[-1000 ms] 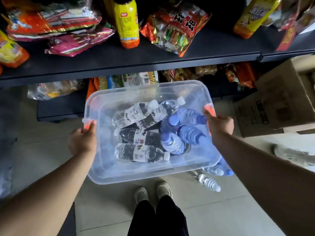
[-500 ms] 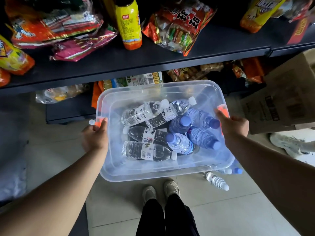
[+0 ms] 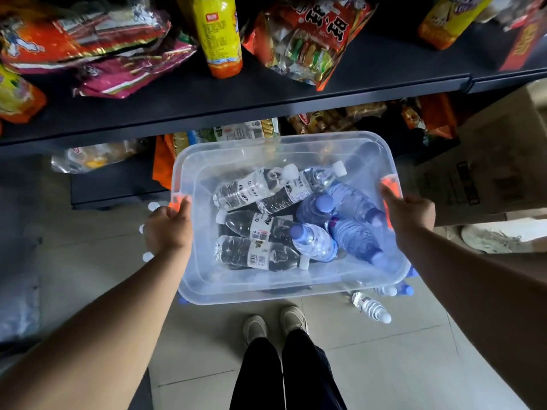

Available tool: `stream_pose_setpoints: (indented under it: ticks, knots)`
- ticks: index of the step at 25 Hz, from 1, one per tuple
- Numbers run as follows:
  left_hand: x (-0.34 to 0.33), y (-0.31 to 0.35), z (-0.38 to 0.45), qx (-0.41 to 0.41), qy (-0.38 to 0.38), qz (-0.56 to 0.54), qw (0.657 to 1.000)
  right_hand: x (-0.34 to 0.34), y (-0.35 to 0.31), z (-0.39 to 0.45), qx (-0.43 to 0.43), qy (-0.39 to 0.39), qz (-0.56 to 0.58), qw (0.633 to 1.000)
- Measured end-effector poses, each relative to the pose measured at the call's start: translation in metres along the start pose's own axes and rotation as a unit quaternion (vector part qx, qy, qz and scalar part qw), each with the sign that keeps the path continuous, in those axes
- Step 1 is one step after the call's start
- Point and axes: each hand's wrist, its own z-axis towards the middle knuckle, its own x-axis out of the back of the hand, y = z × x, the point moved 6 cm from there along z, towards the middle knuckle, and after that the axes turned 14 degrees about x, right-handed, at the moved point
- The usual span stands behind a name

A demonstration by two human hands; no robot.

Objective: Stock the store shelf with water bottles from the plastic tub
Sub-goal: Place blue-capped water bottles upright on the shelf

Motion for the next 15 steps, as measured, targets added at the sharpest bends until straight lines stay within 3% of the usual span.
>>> stream_pose_setpoints:
  ticks: [5,10,13,15]
  knots:
    - [0.006,0.006,0.003,-0.074,-0.023,0.043,0.996,-0.006,-0.001,0.009,0.036,-0.024,-0.03,0.999]
    - [0.011,0.002,-0.025,-0.188,0.032,0.089,0.978,0.002,-0.014,0.003,0.198,-0.053,-0.045,0.978]
    - [0.003,0.014,-0.072,-0.324,0.059,0.055,0.943,0.012,-0.022,-0.019,0.412,-0.03,-0.11,0.904]
    - [-0.022,0.034,-0.102,-0.372,-0.024,0.035,0.927,0.012,-0.02,-0.031,0.515,-0.033,-0.137,0.845]
